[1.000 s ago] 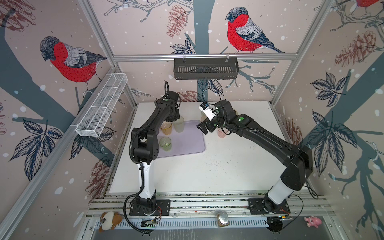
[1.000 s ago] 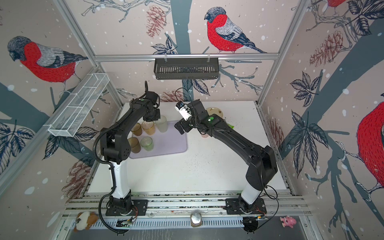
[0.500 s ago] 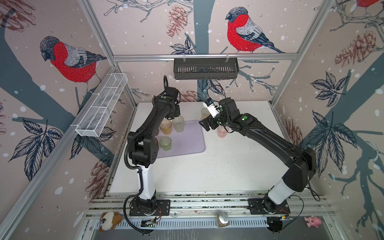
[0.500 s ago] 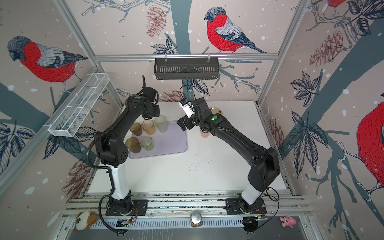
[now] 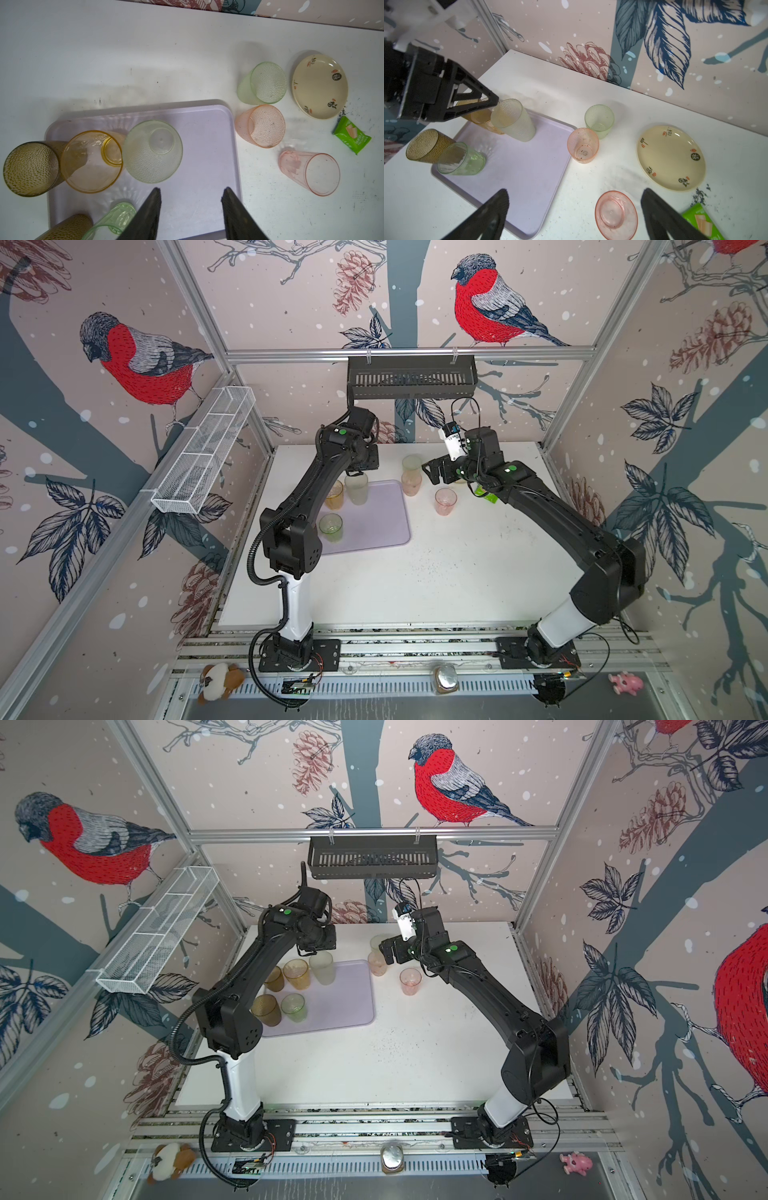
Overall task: Place the glasses into the tray
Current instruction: 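Open the left gripper and raise it off the pale green cup, then move the left gripper over the pink textured cup beside the tray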
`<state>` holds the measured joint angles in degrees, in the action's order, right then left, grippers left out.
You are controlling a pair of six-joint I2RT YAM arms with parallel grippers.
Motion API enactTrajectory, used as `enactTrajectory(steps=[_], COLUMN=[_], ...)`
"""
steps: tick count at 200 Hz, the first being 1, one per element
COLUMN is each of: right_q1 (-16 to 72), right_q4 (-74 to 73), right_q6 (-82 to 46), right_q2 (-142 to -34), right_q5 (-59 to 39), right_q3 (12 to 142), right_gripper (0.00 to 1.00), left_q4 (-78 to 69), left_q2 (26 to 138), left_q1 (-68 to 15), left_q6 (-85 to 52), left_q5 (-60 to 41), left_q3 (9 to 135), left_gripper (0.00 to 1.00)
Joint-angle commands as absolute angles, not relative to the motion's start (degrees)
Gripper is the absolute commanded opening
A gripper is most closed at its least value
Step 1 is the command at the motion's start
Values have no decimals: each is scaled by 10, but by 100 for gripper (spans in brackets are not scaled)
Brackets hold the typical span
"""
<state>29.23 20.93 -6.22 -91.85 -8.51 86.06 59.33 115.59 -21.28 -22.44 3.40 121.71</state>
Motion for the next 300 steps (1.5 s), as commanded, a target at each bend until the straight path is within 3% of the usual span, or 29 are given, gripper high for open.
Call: enactTrajectory(steps=[1, 67, 300], right_q1=[289, 252, 213], right_q4=[198, 269, 303], right_q6=[-74, -91, -104], right_q2=[-906, -938, -934], right_q5=[-87, -45, -52], right_q3=[854, 879, 846], right_gripper=[100, 99, 100], left_q4=[608, 599, 484], left_q2=[1165, 1207, 1338], left_q1=[-220, -252, -273], left_q6=[-236, -251, -306], left_q5=[13, -16, -60], left_q3=[1231, 1271, 1278], left_gripper=[50, 60, 56])
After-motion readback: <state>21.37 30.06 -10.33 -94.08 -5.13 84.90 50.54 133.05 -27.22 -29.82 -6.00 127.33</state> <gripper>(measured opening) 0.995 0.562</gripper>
